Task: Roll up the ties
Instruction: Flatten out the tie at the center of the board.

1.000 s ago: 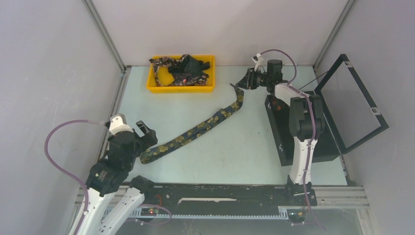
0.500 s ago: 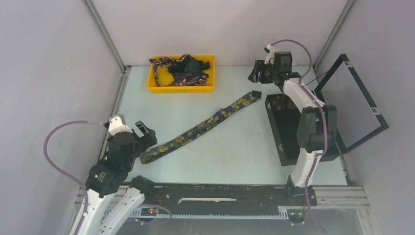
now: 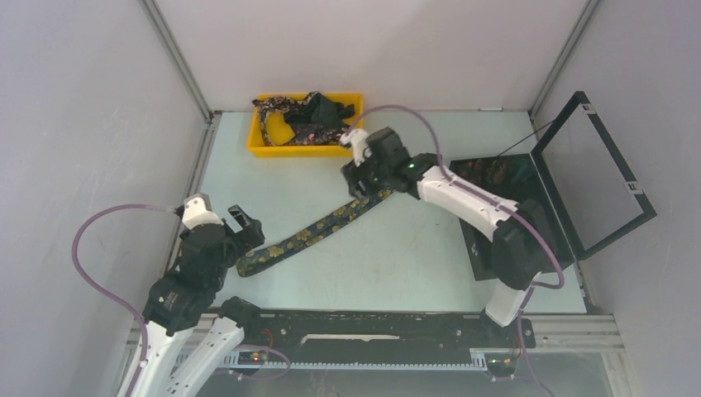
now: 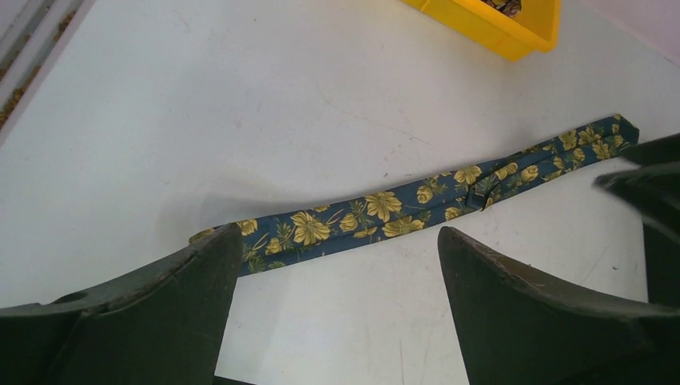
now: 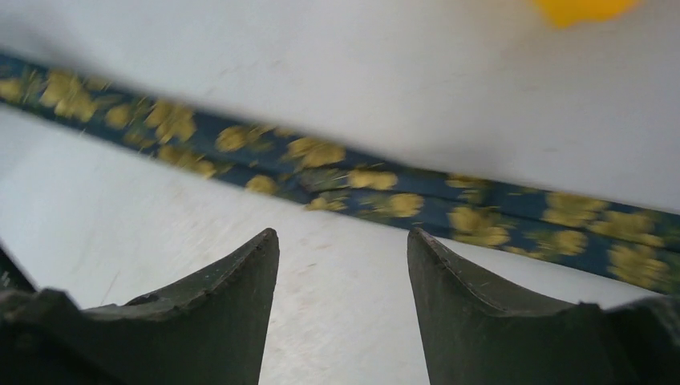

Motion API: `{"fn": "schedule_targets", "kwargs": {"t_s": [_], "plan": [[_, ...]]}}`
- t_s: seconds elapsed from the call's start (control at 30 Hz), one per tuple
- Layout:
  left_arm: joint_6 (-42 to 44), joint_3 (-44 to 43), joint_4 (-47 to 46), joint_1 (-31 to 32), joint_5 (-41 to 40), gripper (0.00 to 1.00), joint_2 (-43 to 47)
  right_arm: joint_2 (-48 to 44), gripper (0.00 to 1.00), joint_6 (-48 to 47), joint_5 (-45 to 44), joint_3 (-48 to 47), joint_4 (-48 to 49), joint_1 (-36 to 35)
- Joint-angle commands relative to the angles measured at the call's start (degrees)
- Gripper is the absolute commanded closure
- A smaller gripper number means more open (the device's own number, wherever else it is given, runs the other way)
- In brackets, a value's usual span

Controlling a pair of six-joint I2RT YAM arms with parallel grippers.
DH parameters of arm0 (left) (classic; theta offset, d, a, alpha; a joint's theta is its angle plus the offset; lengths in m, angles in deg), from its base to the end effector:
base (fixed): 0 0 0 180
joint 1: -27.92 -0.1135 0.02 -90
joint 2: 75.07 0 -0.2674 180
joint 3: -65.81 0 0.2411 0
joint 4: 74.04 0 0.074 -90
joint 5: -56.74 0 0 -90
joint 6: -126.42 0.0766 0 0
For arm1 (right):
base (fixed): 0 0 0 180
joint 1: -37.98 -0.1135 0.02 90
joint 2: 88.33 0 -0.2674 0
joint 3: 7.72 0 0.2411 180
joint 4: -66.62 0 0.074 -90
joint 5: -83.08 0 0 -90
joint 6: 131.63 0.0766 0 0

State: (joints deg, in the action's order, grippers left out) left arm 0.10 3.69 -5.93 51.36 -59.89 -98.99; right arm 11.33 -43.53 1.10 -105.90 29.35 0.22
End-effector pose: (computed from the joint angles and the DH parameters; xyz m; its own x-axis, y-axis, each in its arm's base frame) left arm 0.0949 -0.0037 0.3000 -0.3681 -0.4175 -0.8308 -0.2717 0.9028 -0.3333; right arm 0.3277 0.2673 0.2771 -0.4716 -0.4068 -0.7824 -0.7084 0.7031 0.0614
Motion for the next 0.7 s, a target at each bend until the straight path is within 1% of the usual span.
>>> {"fn": "schedule_targets", "kwargs": {"t_s": [0.0,0.07,0.2,0.4,0.67], "plan": [[4.45,-2.98,-1.06,-0.41,-2.42,0.02,0.57,2.91,0.37,-0.10,3.90,0.72,-2.96,-3.97],[5.26,-2.66,-1.10,-0.37,-3.93,0.02,0.42,3.96,0.37,1.58,5.39,0.30,-3.21,-6.40],[5.13,-1.70,-1.74,-0.41,-2.20,0.02,0.19,7.95,0.36,3.78,1.00,-1.43,-3.36,-10.17],[4.87,-1.17,-1.70,-0.41,-2.56,0.02,1.68,16.40,0.37,6.08,-3.14,-6.03,-6.15,-10.46],[4.96,-1.16,-1.77,-0.41,-2.54,0.02,0.85,20.84,0.39,6.45,-7.47,-9.59,-6.81,-10.47]]}}
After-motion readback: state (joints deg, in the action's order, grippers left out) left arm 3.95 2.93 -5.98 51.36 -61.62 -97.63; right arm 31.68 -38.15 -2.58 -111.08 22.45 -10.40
